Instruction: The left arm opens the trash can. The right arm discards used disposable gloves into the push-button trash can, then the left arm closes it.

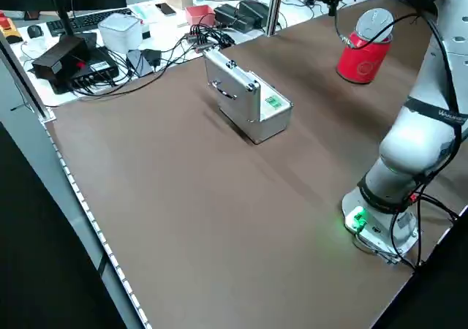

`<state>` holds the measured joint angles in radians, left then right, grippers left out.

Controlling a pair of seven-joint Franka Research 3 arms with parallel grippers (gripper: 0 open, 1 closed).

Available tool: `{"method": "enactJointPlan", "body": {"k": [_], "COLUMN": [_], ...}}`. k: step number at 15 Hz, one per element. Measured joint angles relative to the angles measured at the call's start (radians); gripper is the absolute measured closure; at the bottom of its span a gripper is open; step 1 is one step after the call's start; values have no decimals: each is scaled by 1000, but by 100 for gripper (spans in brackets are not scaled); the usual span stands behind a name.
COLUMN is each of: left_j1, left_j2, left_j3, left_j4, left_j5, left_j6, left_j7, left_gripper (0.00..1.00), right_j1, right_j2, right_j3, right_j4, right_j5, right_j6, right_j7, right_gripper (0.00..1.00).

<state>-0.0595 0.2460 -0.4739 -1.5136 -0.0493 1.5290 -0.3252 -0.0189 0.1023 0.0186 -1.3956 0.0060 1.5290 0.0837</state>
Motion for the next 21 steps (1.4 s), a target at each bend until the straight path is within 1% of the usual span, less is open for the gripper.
{"method": "enactJointPlan", "body": {"k": [1,2,3,6,10,14,21], "left_j1": [-22,-59,-73,-97,-126,-187,-267], "left_j2": [14,33,38,44,62,121,183], "left_j3": [-4,-8,-8,-9,-9,-10,-10], "left_j4": [9,29,37,47,47,47,47], "left_j5": [-3,-23,-40,-86,-142,-147,-147], "left_j6": [11,32,49,100,155,245,442], "left_j7": [-42,-107,-132,-195,-287,-401,-569], "left_gripper": [99,99,99,99,99,99,99], "right_j1": [1,1,1,1,1,1,-4], "right_j2": [-21,-52,-60,-66,-66,-66,-66], "right_j3": [0,-1,-2,-7,-8,-12,-22], "right_j4": [-25,-55,-61,-71,-83,-93,-93], "right_j5": [0,1,3,10,10,10,10], "right_j6": [2,-21,-31,-35,-35,-46,-46], "right_j7": [-1,-2,-3,-12,-70,-165,-181], "right_gripper": [1,1,1,1,1,1,1]}}
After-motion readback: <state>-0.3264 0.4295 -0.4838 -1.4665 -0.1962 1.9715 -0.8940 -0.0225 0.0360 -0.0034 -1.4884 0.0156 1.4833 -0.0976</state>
